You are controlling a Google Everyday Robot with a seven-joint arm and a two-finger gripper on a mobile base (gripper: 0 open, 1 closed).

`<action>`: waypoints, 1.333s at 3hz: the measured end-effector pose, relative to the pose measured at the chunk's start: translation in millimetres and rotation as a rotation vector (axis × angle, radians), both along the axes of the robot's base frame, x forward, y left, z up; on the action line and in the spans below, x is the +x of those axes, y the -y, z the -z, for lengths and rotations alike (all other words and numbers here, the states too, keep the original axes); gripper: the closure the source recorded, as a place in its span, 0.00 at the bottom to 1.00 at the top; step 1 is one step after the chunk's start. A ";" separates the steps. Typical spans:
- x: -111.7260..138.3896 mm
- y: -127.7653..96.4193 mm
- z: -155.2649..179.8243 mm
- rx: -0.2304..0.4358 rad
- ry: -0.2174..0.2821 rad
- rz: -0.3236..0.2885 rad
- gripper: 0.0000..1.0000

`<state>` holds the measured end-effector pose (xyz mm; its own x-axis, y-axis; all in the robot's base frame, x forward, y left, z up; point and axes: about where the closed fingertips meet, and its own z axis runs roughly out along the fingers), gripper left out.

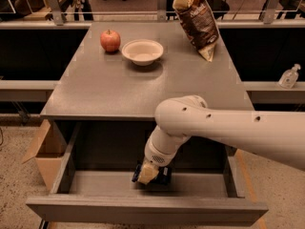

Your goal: Place rxbar blueberry into top drawer

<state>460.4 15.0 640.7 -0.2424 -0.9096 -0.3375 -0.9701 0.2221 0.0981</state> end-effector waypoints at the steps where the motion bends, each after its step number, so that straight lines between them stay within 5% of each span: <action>1: 3.6 -3.3 -0.4 0.011 0.014 0.005 0.82; 4: 1.5 -4.1 0.5 0.008 0.011 0.000 0.13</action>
Offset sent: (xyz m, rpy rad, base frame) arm 0.0041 0.0035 0.0002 0.0120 -0.0155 -0.0067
